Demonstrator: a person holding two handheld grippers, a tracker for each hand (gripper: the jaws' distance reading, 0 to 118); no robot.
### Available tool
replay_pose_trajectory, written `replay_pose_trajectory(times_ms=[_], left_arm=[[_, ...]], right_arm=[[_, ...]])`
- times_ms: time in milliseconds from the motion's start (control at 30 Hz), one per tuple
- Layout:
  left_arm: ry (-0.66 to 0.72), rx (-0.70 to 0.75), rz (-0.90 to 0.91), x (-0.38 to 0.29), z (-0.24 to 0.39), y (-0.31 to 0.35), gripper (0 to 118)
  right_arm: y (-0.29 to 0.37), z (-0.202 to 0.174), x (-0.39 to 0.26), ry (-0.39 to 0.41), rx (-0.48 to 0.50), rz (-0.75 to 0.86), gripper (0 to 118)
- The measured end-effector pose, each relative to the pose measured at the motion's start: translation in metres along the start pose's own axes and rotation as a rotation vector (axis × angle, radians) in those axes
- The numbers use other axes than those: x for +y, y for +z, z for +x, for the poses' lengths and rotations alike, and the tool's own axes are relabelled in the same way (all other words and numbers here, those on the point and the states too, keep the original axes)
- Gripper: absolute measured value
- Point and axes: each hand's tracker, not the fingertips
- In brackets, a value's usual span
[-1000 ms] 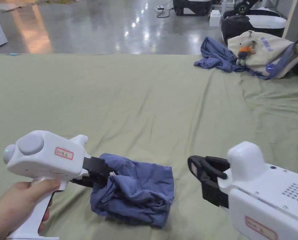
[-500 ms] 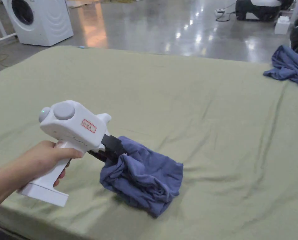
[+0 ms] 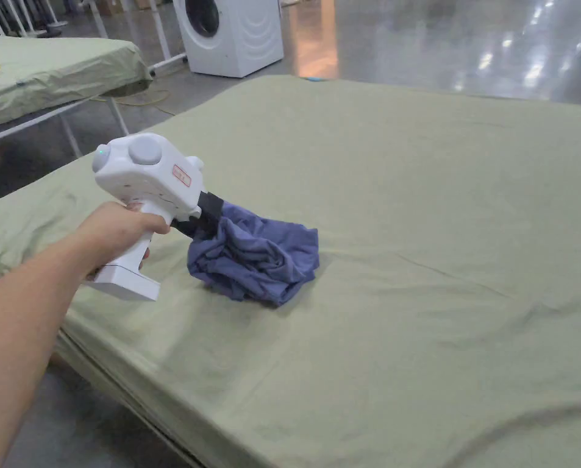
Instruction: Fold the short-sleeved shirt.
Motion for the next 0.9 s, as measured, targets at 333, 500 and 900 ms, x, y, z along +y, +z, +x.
replay_pose_trajectory(times_ms=[333,500,900], left_arm=[[0.024,0.181,0.079,-0.004,-0.028,-0.003,82],[-0.157,0.296,0.208,-0.012,0.004,0.047,82],[-0.184,-0.279,1.049,-0.235,0.278,0.207,107]], right_arm=[[-0.001,-0.001,0.007,0.062,-0.002,-0.024,2],[0.008,0.015,0.014,0.044,-0.001,0.016,2],[0.032,0.084,0.008,-0.108,-0.138,0.170,2]])
